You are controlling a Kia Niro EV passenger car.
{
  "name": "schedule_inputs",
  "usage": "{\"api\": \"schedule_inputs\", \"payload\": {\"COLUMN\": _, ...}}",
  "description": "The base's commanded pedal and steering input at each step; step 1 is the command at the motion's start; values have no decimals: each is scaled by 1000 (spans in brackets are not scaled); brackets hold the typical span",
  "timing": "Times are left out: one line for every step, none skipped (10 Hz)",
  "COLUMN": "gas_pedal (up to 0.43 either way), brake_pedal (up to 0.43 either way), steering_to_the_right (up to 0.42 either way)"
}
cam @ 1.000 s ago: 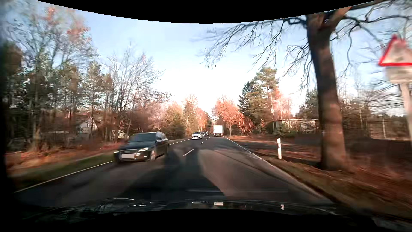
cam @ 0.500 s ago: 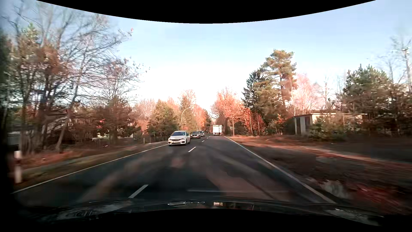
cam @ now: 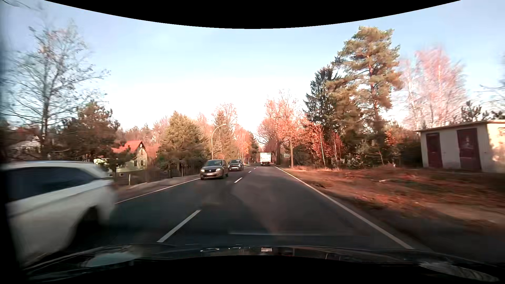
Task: Follow the waypoints while adhering to traffic rules and regulations
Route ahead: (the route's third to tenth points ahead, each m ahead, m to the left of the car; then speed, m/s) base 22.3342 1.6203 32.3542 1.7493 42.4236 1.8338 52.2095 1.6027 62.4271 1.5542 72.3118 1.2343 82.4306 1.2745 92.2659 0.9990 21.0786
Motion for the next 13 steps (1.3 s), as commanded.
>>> {"api": "schedule_inputs", "payload": {"gas_pedal": 220, "brake_pedal": 0, "steering_to_the_right": -1}}
{"api": "schedule_inputs", "payload": {"gas_pedal": 220, "brake_pedal": 0, "steering_to_the_right": -1}}
{"api": "schedule_inputs", "payload": {"gas_pedal": 220, "brake_pedal": 0, "steering_to_the_right": -1}}
{"api": "schedule_inputs", "payload": {"gas_pedal": 220, "brake_pedal": 0, "steering_to_the_right": -1}}
{"api": "schedule_inputs", "payload": {"gas_pedal": 220, "brake_pedal": 0, "steering_to_the_right": -1}}
{"api": "schedule_inputs", "payload": {"gas_pedal": 220, "brake_pedal": 0, "steering_to_the_right": -1}}
{"api": "schedule_inputs", "payload": {"gas_pedal": 220, "brake_pedal": 0, "steering_to_the_right": -1}}
{"api": "schedule_inputs", "payload": {"gas_pedal": 220, "brake_pedal": 0, "steering_to_the_right": -1}}
{"api": "schedule_inputs", "payload": {"gas_pedal": 220, "brake_pedal": 0, "steering_to_the_right": -1}}
{"api": "schedule_inputs", "payload": {"gas_pedal": 220, "brake_pedal": 0, "steering_to_the_right": -1}}
{"api": "schedule_inputs", "payload": {"gas_pedal": 220, "brake_pedal": 0, "steering_to_the_right": -1}}
{"api": "schedule_inputs", "payload": {"gas_pedal": 220, "brake_pedal": 0, "steering_to_the_right": -1}}
{"api": "schedule_inputs", "payload": {"gas_pedal": 228, "brake_pedal": 0, "steering_to_the_right": -1}}
